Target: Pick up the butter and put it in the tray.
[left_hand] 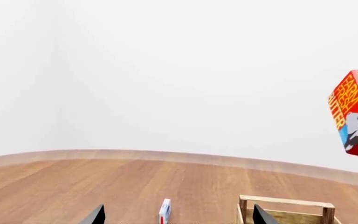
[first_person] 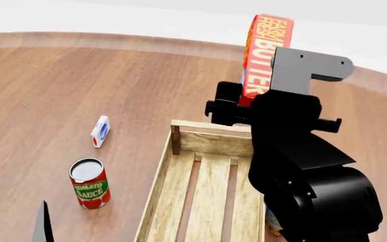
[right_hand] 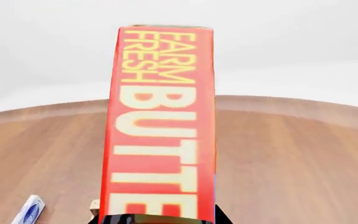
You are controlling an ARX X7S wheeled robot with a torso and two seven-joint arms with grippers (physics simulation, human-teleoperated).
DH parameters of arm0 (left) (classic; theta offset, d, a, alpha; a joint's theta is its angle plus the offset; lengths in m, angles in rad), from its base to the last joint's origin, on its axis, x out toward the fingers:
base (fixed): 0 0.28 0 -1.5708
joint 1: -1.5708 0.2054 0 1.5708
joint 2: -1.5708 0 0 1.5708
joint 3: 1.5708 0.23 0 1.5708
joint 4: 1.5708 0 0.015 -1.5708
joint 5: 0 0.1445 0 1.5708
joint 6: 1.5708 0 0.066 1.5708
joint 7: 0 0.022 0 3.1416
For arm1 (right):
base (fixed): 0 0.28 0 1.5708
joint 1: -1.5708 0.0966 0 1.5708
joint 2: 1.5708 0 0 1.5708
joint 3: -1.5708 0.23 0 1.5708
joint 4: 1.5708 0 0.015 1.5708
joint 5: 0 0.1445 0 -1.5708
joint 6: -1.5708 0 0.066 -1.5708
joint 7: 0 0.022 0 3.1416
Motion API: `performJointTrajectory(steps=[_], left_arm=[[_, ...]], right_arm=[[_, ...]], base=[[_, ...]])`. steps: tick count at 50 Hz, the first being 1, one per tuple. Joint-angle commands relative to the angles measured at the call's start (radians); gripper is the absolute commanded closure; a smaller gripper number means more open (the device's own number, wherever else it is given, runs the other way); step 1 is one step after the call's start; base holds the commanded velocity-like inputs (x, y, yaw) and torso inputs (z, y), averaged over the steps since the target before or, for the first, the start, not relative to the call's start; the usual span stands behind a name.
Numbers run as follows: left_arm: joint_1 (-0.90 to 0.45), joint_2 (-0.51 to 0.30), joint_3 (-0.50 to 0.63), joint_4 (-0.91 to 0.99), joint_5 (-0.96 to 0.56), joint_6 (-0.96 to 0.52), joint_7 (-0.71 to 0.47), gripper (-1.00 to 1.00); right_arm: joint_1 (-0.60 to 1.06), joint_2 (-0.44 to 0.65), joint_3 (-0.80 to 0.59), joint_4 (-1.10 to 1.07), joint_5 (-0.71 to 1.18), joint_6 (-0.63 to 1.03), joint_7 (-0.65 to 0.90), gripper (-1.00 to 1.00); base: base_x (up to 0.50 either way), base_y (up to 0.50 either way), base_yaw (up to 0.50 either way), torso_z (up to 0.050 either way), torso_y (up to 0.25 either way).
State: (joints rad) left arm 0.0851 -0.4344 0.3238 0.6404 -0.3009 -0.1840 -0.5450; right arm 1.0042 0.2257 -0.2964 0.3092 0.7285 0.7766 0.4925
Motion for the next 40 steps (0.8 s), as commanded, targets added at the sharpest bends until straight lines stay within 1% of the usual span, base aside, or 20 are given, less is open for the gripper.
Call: performJointTrajectory(steps=[1,6,7,14,16,19,21,22,27,29,40], left_arm=[[-0.004,0.022,-0.03,0.002,-0.01,-0.006,0.035,-1.0],[-0.006,0.022,-0.031,-0.005,-0.013,-0.001,0.037,-1.0],[-0.006,0.022,-0.03,-0.006,-0.013,-0.001,0.037,-1.0],[-0.006,0.02,-0.029,-0.006,-0.015,0.0,0.036,-1.0],[-0.006,0.02,-0.029,-0.005,-0.017,-0.002,0.036,-1.0],[-0.006,0.019,-0.029,-0.006,-0.021,-0.001,0.037,-1.0],[-0.006,0.018,-0.03,-0.004,-0.024,-0.001,0.037,-1.0],[-0.006,0.018,-0.03,-0.004,-0.025,-0.001,0.037,-1.0],[-0.007,0.017,-0.031,-0.005,-0.028,-0.001,0.036,-1.0],[-0.008,0.017,-0.032,-0.006,-0.029,0.0,0.036,-1.0],[-0.008,0.017,-0.028,-0.015,-0.027,0.006,0.035,-1.0]], right_arm=[[0.058,-0.086,0.068,0.039,-0.014,0.058,0.085,1.0],[0.05,-0.108,0.11,0.068,0.022,0.06,0.109,1.0],[0.054,-0.112,0.119,0.083,0.031,0.088,0.136,1.0],[0.058,-0.13,0.132,0.14,0.057,0.122,0.166,1.0],[0.067,-0.139,0.156,0.173,0.078,0.151,0.193,1.0],[0.075,-0.143,0.159,0.196,0.081,0.161,0.209,1.0],[0.091,-0.14,0.122,0.215,0.072,0.183,0.186,1.0],[0.094,-0.149,0.141,0.234,0.091,0.201,0.201,1.0],[0.099,-0.156,0.136,0.26,0.092,0.204,0.211,1.0],[0.116,-0.16,0.127,0.294,0.103,0.242,0.206,1.0],[0.085,-0.166,0.108,0.277,0.122,0.255,0.219,1.0]], base=[[0.0,0.0,0.0,0.0,0.0],[0.0,0.0,0.0,0.0,0.002],[0.0,0.0,0.0,0.0,0.0],[0.0,0.0,0.0,0.0,0.001],[0.0,0.0,0.0,0.005,0.0],[0.0,0.0,0.0,0.0,0.0],[0.0,0.0,0.0,0.0,0.005],[0.0,0.0,0.0,0.0,0.0],[0.0,0.0,0.0,0.0,0.002],[0.0,0.0,0.0,0.0,0.0],[0.0,0.0,0.0,0.001,0.001]])
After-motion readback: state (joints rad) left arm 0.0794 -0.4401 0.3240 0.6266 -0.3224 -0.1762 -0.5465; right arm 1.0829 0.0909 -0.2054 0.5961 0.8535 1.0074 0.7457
